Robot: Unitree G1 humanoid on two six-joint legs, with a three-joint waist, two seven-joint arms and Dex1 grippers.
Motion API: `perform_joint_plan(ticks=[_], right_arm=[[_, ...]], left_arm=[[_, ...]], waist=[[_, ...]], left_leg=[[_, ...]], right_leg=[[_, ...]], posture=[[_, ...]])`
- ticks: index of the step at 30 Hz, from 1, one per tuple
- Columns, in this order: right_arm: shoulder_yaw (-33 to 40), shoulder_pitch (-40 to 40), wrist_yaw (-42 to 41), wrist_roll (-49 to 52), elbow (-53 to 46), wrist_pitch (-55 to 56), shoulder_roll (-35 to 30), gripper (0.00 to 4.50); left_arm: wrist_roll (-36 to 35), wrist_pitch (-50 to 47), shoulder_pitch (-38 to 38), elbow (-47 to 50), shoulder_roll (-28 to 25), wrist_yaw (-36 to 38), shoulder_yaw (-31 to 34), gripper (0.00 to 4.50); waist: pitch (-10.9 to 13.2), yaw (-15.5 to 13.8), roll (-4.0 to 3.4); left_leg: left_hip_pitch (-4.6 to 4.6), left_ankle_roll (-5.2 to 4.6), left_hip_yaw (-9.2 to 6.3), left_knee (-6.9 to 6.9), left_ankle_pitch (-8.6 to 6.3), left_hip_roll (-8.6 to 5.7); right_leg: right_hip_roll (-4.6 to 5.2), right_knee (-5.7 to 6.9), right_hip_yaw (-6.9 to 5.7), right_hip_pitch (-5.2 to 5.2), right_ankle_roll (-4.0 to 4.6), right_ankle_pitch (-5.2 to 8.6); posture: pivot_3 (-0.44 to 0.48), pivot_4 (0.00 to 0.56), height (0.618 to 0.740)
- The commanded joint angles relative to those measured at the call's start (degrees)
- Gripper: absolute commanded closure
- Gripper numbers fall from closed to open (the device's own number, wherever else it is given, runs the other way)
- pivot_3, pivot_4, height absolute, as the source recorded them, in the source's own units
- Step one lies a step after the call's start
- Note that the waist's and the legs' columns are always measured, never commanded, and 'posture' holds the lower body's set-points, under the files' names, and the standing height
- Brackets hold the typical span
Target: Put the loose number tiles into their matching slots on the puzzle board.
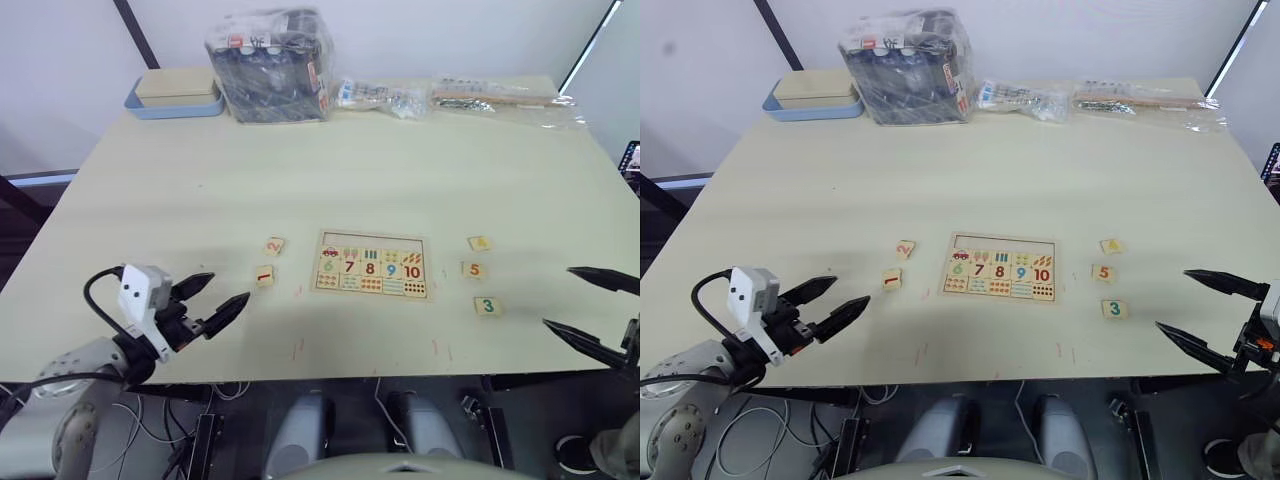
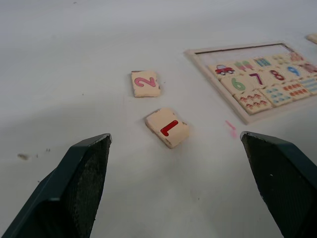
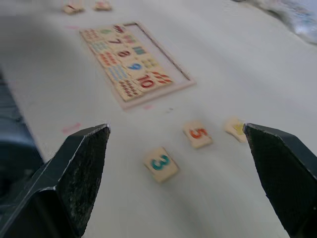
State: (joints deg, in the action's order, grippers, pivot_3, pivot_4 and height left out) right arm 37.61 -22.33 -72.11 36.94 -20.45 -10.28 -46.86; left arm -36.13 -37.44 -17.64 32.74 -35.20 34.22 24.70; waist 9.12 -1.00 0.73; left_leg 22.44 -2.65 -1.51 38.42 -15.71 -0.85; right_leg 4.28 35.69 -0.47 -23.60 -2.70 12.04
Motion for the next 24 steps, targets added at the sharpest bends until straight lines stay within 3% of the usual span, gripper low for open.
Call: perform_joint_plan(ticks=[1, 8, 14, 20, 24], right_arm=[[0.99, 1.27, -3.29, 4.61, -1.14, -1.82, -2.28, 0.00], [0.12, 2.02, -7.71, 5.18, -1.58, -0.14, -2.96, 0.00], [-0.31, 2.85, -10.98, 5.44, -0.19, 1.67, -2.59, 0.00], [-0.26, 4.57, -11.86, 9.19, -0.48, -0.10, -2.38, 0.00], [0.07, 5.21, -12.20, 10.15, 0.07, -0.71, -2.67, 0.00]], left_arm=[[-0.84, -10.56, 2.31, 9.25, 1.07, -12.41, -0.82, 0.05], [-2.45, -36.81, 12.85, 20.19, 9.23, -33.63, -3.56, 0.05], [1.10, -51.61, 25.32, 19.43, 17.08, -40.39, -3.10, 0.05], [4.08, -55.06, 30.57, 17.11, 22.92, -43.94, -5.66, 0.05], [5.68, -55.06, 30.95, 16.52, 23.49, -45.61, -7.82, 0.05]], waist=[[0.00, -0.10, 0.01], [0.00, -0.46, 0.07], [0.00, -0.44, 0.15], [0.02, -0.40, 0.18], [0.05, -0.45, 0.23]], left_leg=[[-0.02, 0.00, -0.02, 0.01, 0.00, 0.00], [-0.36, 0.00, -0.02, 0.06, 0.01, -0.01], [-0.58, 0.02, 0.03, 0.06, 0.02, -0.04], [-0.59, 0.03, 0.02, 0.07, 0.02, -0.05], [-0.56, 0.04, 0.01, 0.05, 0.02, -0.05]], right_leg=[[-0.01, 0.00, -0.02, 0.03, 0.00, 0.00], [-0.26, 0.06, -0.12, 0.36, -0.01, -0.01], [-0.54, 0.13, -0.14, 0.51, -0.04, -0.02], [-0.59, 0.14, -0.10, 0.53, -0.04, -0.05], [-0.56, 0.13, -0.03, 0.52, 0.02, -0.02]], posture=[[0.000, 0.150, 0.740], [0.000, 0.150, 0.740], [0.000, 0.150, 0.740], [0.000, 0.150, 0.740], [0.000, 0.150, 0.740]])
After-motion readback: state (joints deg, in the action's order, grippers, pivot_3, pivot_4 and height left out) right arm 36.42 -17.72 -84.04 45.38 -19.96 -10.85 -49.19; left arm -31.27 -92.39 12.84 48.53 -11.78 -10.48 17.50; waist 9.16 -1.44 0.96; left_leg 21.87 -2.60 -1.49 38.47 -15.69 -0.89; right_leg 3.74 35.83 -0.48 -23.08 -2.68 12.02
